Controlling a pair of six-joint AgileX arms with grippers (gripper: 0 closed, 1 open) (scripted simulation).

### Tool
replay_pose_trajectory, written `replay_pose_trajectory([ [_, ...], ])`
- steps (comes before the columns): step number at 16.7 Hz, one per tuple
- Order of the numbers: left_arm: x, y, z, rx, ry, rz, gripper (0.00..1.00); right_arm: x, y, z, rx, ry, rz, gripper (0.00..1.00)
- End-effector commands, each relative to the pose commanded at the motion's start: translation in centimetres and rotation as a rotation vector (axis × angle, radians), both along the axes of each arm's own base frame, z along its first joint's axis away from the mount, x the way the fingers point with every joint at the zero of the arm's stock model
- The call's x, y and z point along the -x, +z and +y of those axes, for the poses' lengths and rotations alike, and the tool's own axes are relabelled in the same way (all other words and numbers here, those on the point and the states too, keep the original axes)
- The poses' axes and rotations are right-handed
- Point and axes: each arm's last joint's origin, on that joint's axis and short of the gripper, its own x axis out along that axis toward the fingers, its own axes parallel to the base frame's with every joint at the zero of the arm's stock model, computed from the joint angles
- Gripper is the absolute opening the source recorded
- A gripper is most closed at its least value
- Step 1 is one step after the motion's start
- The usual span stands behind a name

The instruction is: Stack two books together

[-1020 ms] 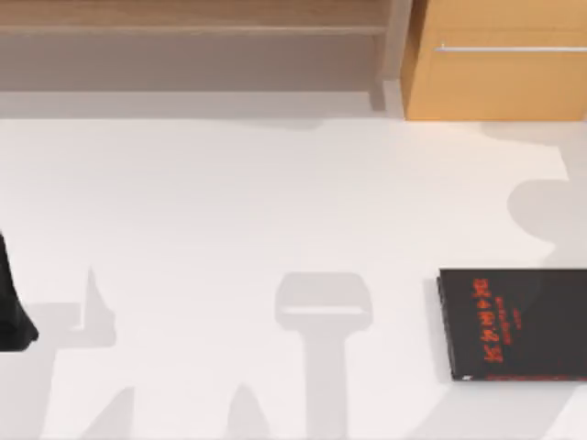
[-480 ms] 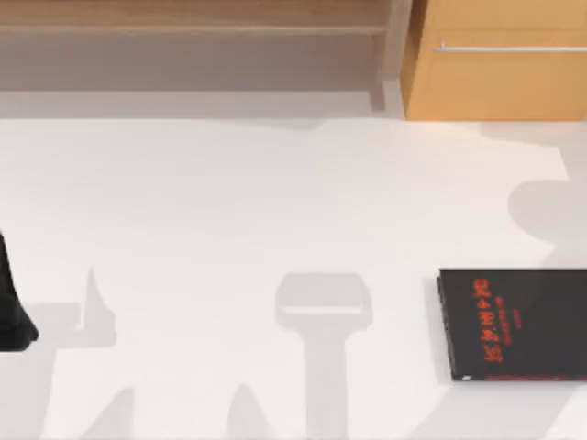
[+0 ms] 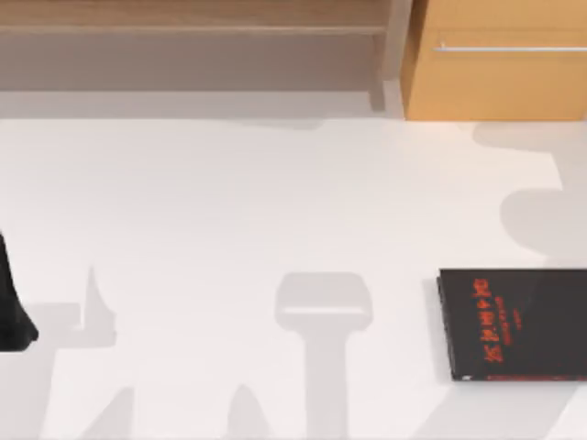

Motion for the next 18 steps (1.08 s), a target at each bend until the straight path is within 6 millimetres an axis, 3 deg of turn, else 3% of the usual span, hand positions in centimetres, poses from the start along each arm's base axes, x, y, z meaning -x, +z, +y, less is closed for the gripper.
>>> replay_pose_trajectory([
  [6,0.0,0.0,0.0,0.0,0.0,0.0,1.0,0.2,0.5,0.2,-0.01,-0.009,-0.009,0.0],
  [10,0.0,0.0,0.0,0.0,0.0,0.0,1.0,1.9,4.3,1.2,-0.065,-0.081,-0.075,0.0],
  [15,0.0,0.0,0.0,0.0,0.0,0.0,1.0,6.2,10.5,6.2,-0.253,-0.175,-0.193,0.0],
  [18,0.0,0.0,0.0,0.0,0.0,0.0,1.0,9.2,11.9,10.6,-0.467,-0.216,-0.227,0.0],
])
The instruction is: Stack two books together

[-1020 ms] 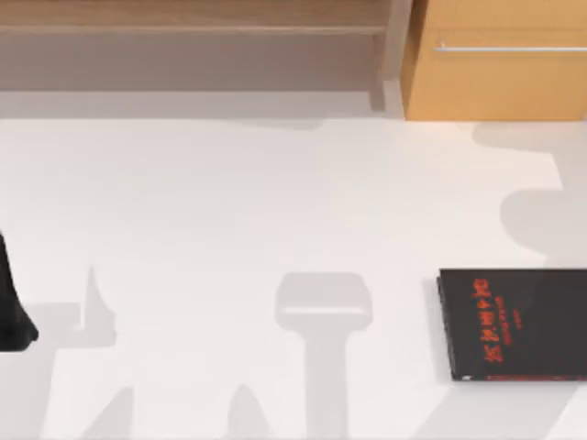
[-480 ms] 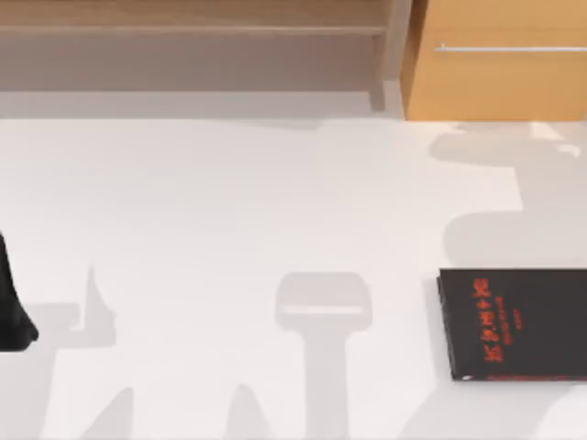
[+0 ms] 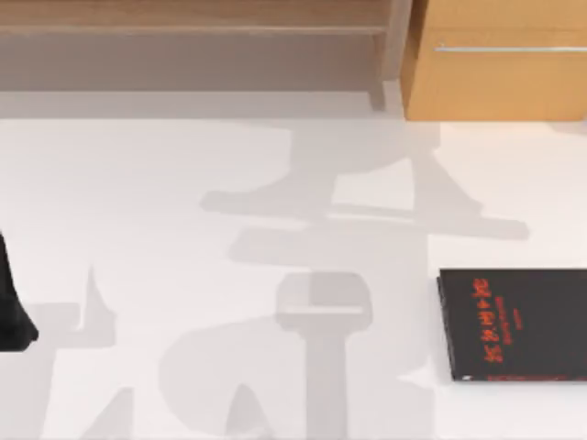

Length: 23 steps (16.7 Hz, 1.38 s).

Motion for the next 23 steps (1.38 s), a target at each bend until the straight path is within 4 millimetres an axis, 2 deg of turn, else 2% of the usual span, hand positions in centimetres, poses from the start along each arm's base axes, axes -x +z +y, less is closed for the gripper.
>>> replay_pose_trajectory([
  [2,0.0,0.0,0.0,0.0,0.0,0.0,1.0,2.0,-0.7,3.4,-0.176,-0.001,-0.009,0.0],
  [5,0.0,0.0,0.0,0.0,0.0,0.0,1.0,5.3,-3.6,9.2,-0.472,0.029,0.012,0.0],
  [8,0.0,0.0,0.0,0.0,0.0,0.0,1.0,9.1,-8.6,15.1,-0.79,0.075,0.085,0.0],
  [11,0.0,0.0,0.0,0.0,0.0,0.0,1.0,14.2,-15.2,19.7,-1.018,0.084,0.229,0.0],
  [14,0.0,0.0,0.0,0.0,0.0,0.0,1.0,19.2,-20.9,21.5,-1.124,0.052,0.348,0.0],
  [17,0.0,0.0,0.0,0.0,0.0,0.0,1.0,22.4,-24.5,21.6,-1.161,0.022,0.416,0.0],
  [20,0.0,0.0,0.0,0.0,0.0,0.0,1.0,23.8,-26.0,21.4,-1.169,0.007,0.445,0.0],
  [23,0.0,0.0,0.0,0.0,0.0,0.0,1.0,23.8,-26.0,21.4,-1.169,0.007,0.445,0.0],
])
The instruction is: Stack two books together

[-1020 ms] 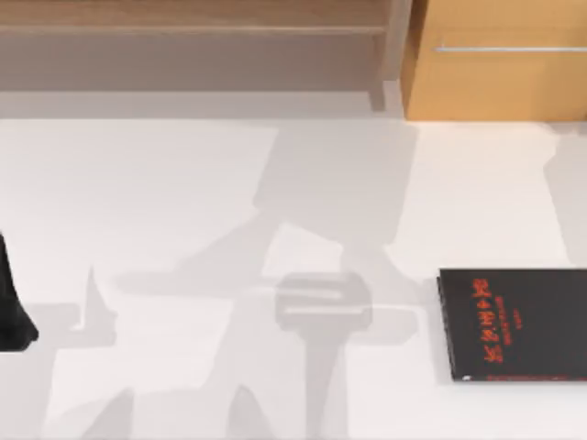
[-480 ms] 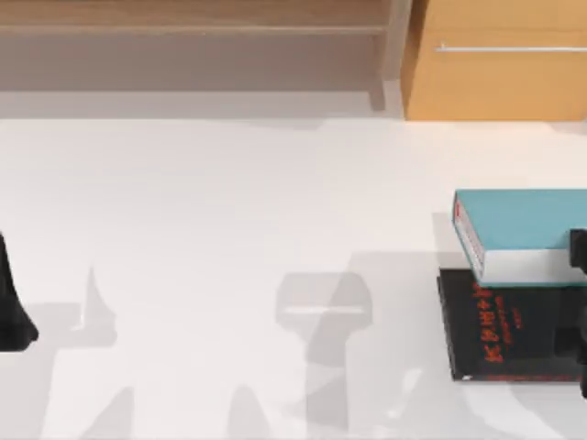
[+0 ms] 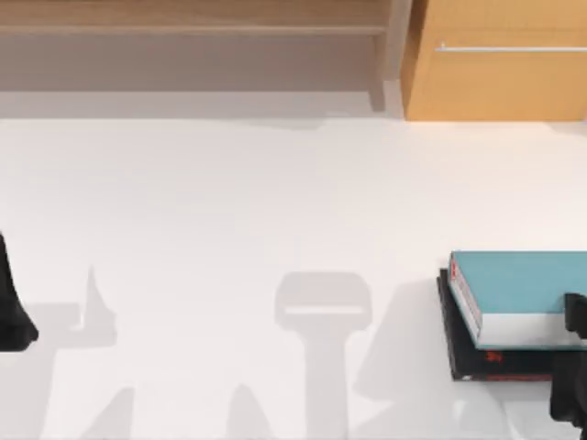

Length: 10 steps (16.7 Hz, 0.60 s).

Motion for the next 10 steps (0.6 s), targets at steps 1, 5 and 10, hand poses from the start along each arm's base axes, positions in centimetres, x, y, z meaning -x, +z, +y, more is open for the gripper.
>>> replay_pose_trajectory([
  [1,0.0,0.0,0.0,0.0,0.0,0.0,1.0,0.0,0.0,0.0,0.0,0.0,0.0,0.0],
  [5,0.0,0.0,0.0,0.0,0.0,0.0,1.0,-0.23,-0.03,0.01,-0.001,-0.002,-0.001,0.0],
  [10,0.0,0.0,0.0,0.0,0.0,0.0,1.0,-0.46,-0.2,-0.01,0.0,0.0,0.0,0.0],
])
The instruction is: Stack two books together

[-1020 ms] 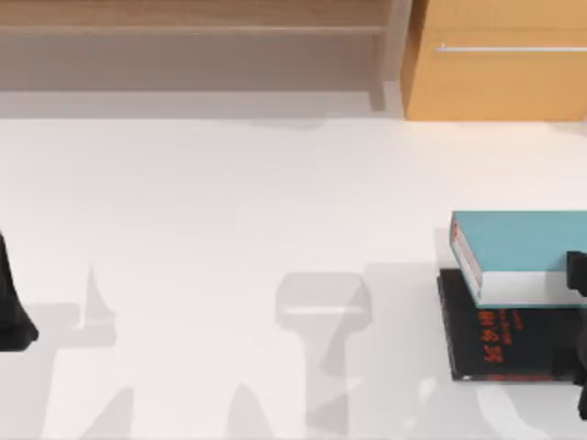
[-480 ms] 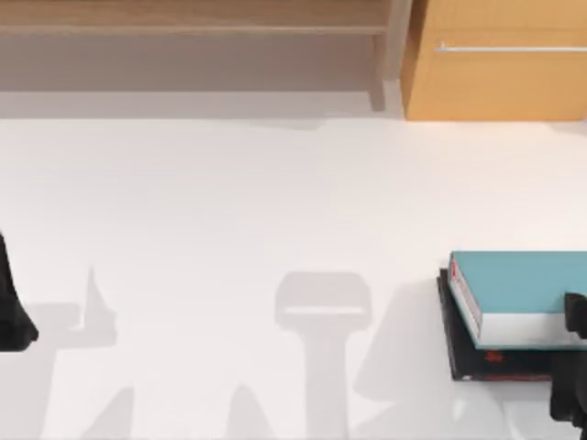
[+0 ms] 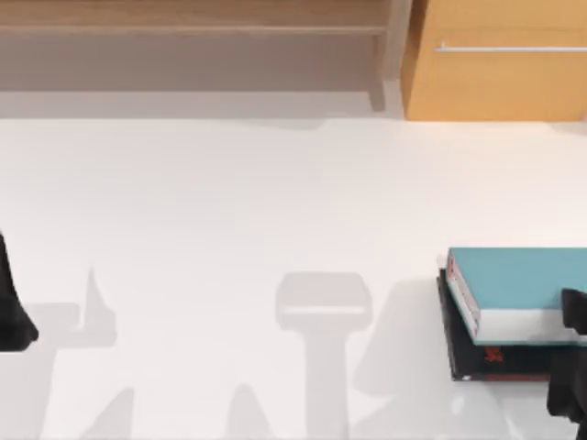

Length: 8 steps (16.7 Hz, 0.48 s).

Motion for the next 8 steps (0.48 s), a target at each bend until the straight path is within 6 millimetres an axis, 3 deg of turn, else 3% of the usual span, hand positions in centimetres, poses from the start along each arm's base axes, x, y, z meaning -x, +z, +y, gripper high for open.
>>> replay_pose_trajectory([
  [2,0.0,0.0,0.0,0.0,0.0,0.0,1.0,0.0,0.0,0.0,0.0,0.0,0.0,0.0],
  [8,0.0,0.0,0.0,0.0,0.0,0.0,1.0,0.0,0.0,0.0,0.0,0.0,0.0,0.45],
])
